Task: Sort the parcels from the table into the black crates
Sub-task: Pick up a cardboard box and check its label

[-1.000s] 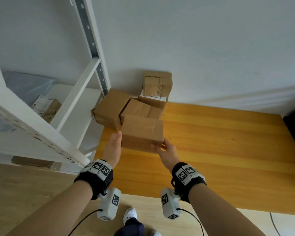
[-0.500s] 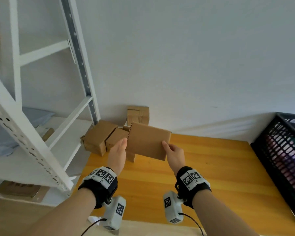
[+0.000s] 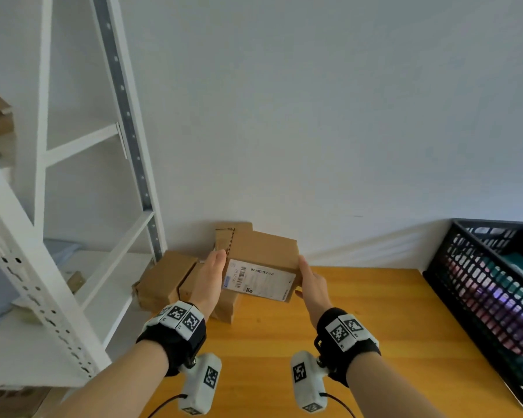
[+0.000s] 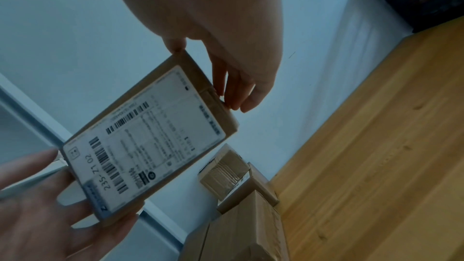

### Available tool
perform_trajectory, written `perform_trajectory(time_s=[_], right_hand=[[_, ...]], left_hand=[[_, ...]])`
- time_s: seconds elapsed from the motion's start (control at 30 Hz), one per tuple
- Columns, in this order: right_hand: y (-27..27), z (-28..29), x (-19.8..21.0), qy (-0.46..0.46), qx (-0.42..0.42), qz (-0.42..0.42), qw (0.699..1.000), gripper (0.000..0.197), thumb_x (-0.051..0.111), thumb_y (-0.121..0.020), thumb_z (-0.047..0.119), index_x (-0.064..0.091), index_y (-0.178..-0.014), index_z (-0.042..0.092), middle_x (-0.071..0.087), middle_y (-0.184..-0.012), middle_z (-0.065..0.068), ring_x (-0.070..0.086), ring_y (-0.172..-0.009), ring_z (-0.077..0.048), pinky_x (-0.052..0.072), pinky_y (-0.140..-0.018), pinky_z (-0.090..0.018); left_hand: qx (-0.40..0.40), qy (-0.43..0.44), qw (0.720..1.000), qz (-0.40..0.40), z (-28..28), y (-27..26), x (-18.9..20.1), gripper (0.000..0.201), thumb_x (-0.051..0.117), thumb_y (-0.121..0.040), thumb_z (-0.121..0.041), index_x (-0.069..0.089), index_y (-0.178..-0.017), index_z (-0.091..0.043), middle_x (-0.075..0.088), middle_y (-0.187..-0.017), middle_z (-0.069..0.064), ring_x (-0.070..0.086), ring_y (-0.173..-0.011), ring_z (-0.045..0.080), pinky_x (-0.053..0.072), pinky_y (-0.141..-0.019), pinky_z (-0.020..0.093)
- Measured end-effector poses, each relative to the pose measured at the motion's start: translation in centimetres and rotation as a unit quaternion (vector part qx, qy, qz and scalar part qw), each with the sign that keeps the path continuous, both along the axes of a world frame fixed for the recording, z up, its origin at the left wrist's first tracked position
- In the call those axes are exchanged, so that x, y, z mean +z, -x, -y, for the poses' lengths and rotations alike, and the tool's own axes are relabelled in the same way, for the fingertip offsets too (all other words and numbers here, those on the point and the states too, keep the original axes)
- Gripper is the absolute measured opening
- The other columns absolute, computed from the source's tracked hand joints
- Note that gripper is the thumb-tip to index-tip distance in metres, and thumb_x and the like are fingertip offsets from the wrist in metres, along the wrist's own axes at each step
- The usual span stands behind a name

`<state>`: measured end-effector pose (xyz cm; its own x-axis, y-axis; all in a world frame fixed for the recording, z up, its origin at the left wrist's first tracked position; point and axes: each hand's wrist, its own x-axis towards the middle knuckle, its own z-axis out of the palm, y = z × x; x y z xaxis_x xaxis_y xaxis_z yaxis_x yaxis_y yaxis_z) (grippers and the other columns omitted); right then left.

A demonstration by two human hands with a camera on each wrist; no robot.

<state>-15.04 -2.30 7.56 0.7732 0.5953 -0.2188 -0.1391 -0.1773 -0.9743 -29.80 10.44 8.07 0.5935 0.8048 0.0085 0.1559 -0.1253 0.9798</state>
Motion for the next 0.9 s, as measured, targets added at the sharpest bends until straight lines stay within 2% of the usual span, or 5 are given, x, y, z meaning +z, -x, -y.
perform_trajectory(time_s=[0.17,0.33,0.67,0.8,0.9], right_hand=[[0.5,0.3,0.3,-0.015,0.006,-0.021,1.0,0.037,0.038,-0.097,0.051,0.062,-0.091,0.023,0.066,-0.095,0.005,0.059,-0.097,-0.015,0.046,-0.091,-0.035],[0.6,0.2,0.3,-0.055,0.012,-0.061,0.997,0.057,0.058,-0.088,0.05,0.039,-0.138,0.03,0.058,-0.114,0.002,0.057,-0.107,-0.021,0.049,-0.094,-0.05],[0.3,0.5,0.3,-0.134,0.044,-0.076,0.987,0.094,0.08,-0.06,0.044,0.034,-0.142,0.04,0.056,-0.124,-0.002,0.059,-0.111,-0.023,0.056,-0.086,-0.045],[0.3,0.5,0.0,-0.175,0.064,-0.081,0.979,0.096,0.084,-0.058,0.039,0.036,-0.141,0.041,0.052,-0.132,-0.008,0.059,-0.114,-0.026,0.055,-0.088,-0.045],[0.4,0.7,0.3,-0.189,0.09,-0.064,0.976,0.091,0.081,-0.064,0.03,0.035,-0.143,0.035,0.059,-0.127,-0.01,0.063,-0.11,-0.024,0.056,-0.086,-0.039]], left_hand=[[-0.024,0.009,1.0,0.005,0.1,0.4,0.4,0.044,0.022,-0.101,-0.048,0.054,-0.112,-0.019,0.064,-0.106,0.003,0.06,-0.102,0.016,0.047,-0.086,0.028],[-0.043,0.042,0.997,0.043,0.1,-0.2,1.2,0.04,0.038,-0.097,-0.047,0.045,-0.126,-0.021,0.063,-0.107,0.004,0.059,-0.104,0.017,0.049,-0.094,0.037],[-0.037,0.117,0.982,0.147,0.3,-1.2,2.8,0.069,0.079,-0.065,-0.04,0.047,-0.125,-0.027,0.066,-0.109,0.006,0.062,-0.107,0.021,0.054,-0.09,0.044],[-0.067,0.095,0.978,0.171,1.0,-1.6,3.0,0.1,0.079,-0.069,-0.022,0.018,-0.142,-0.051,0.063,-0.116,-0.002,0.062,-0.108,0.012,0.056,-0.08,0.035],[-0.063,0.128,0.972,0.184,1.5,-1.8,3.0,0.112,0.079,-0.071,-0.019,0.0,-0.141,-0.056,0.065,-0.118,0.0,0.064,-0.108,0.017,0.054,-0.086,0.047]])
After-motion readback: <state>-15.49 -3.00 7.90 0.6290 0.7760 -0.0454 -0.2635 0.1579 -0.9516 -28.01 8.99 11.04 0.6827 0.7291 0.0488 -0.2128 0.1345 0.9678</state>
